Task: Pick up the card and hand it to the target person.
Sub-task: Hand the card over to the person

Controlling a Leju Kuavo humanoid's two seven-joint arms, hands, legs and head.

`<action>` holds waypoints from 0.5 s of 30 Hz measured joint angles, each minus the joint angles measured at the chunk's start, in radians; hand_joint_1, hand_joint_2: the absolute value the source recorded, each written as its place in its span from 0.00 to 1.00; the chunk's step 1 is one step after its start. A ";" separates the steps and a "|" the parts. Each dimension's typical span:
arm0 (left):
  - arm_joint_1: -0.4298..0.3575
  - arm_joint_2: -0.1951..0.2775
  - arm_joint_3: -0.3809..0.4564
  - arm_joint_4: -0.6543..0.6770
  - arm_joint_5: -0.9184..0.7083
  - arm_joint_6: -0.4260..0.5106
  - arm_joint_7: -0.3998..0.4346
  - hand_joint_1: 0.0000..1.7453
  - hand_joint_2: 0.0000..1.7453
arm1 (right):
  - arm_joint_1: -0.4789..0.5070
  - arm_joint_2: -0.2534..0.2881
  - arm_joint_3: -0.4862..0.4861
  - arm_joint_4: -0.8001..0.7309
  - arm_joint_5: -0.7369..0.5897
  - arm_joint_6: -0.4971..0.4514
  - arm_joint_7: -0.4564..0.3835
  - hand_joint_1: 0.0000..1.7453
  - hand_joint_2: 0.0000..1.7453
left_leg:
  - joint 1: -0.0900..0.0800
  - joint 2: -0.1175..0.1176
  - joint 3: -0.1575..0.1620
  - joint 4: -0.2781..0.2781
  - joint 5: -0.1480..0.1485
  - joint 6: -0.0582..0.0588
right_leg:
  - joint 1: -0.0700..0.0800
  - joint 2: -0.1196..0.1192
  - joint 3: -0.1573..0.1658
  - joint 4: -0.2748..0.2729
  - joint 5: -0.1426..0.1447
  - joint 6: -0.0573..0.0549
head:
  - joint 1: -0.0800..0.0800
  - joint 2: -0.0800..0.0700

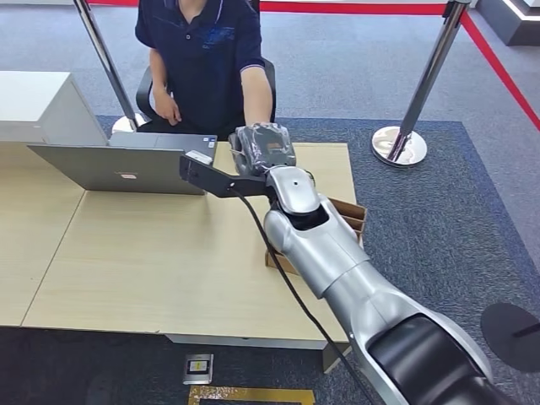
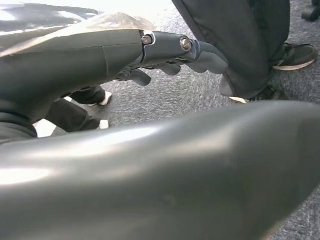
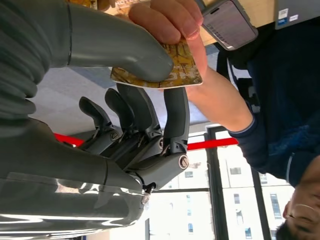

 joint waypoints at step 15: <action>0.000 0.000 0.000 0.002 0.001 -0.004 0.000 0.00 0.00 | 0.005 -0.020 -0.001 0.042 0.002 -0.119 -0.019 0.00 0.00 | 0.000 0.000 0.000 0.000 0.000 0.000 | 0.000 0.000 -0.001 0.000 0.000 0.000 | 0.000 0.000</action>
